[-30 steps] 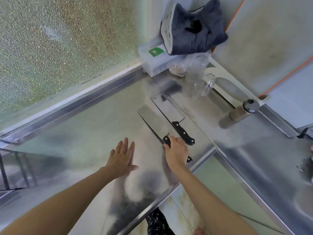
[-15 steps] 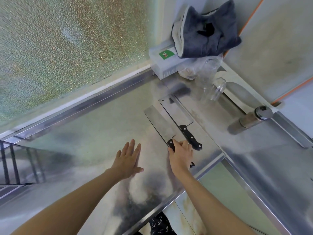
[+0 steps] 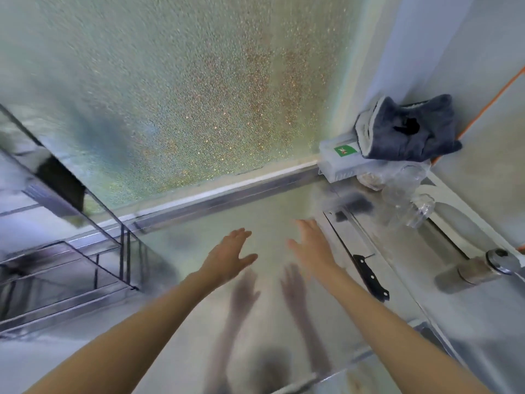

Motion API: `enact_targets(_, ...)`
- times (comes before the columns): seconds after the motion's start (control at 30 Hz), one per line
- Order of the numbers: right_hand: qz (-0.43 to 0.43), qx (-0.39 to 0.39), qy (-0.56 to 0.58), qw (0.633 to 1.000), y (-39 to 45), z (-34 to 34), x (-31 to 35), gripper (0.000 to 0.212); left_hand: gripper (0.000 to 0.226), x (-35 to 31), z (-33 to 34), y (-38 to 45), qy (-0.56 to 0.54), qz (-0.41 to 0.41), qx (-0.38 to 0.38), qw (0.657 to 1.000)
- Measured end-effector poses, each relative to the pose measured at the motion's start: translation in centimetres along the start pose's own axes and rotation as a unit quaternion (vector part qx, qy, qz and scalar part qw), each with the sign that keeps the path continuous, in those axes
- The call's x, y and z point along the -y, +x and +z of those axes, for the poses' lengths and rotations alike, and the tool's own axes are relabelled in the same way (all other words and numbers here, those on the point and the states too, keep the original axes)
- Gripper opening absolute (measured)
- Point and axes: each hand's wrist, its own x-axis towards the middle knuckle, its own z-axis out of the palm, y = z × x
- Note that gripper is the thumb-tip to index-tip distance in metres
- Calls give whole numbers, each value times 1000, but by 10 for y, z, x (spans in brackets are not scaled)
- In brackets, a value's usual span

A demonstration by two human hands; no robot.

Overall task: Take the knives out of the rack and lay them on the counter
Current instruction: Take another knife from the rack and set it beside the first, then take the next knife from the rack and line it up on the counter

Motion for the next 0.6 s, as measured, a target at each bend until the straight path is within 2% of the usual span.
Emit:
enact_targets(0.17,-159,8,12,987,16,-4,122,46,59,48,-112,-67,32,-26,-133,990)
enact_targets(0.37,-312,10,46,949,12,6,274,45,56,96,-231,-161,47,-89,-288,952)
enact_targets(0.6,-439,10,53,897,-3,24,422,43,55,163,-306,-229,62,-179,-360,913)
